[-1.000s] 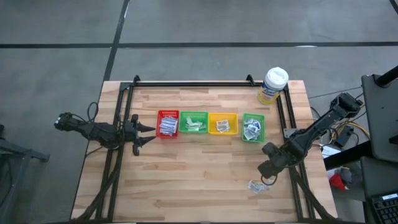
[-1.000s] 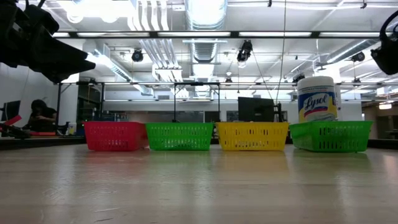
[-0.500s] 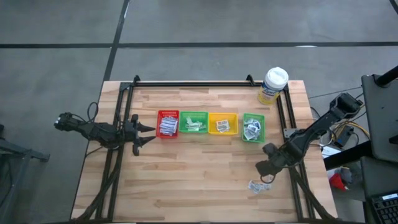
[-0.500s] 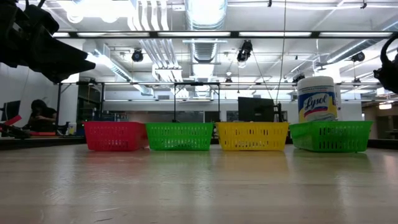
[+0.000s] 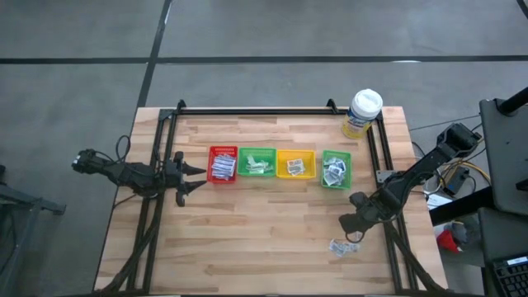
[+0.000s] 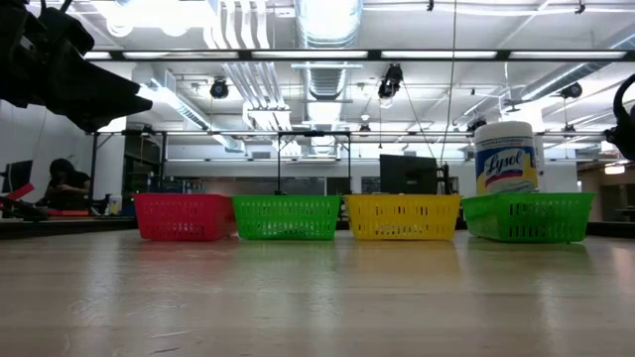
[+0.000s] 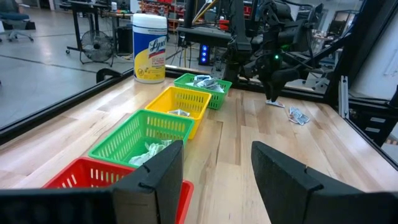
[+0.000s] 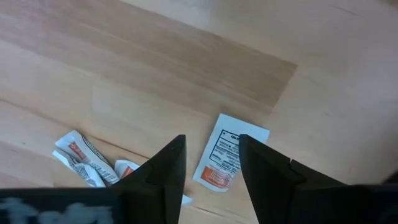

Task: Pick & Place First Aid Supplies
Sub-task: Put the orange ointment pack into the yellow bin

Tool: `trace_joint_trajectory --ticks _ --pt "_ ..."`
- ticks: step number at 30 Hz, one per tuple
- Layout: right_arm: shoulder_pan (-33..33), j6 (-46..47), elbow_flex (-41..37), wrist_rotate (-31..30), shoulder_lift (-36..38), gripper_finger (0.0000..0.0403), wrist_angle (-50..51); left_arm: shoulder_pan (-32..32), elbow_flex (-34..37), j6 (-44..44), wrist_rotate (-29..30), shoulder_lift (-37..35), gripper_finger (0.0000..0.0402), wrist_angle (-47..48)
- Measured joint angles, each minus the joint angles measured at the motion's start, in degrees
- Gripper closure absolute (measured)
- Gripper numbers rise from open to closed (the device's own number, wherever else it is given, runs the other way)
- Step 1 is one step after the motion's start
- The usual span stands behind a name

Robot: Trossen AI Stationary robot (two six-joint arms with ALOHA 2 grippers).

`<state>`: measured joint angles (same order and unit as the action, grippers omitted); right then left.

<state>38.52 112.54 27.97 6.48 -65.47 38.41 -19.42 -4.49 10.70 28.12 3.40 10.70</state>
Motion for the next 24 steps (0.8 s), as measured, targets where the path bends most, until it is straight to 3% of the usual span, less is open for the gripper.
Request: trace_joint_trajectory --ticks 9,13,24 --pt "0.0 2.4 0.0 0.9 -0.9 0.0274 -0.7 0.0 0.0 0.0 0.0 0.0 0.0213 0.0" --pt "0.0 2.2 0.1 4.1 -4.6 0.0275 -2.7 0.0 0.0 0.0 0.0 0.0 0.0213 0.0" --pt "0.0 0.0 3.9 4.9 -12.8 0.0278 -2.9 0.0 0.0 0.0 0.0 0.0 0.0213 0.0"
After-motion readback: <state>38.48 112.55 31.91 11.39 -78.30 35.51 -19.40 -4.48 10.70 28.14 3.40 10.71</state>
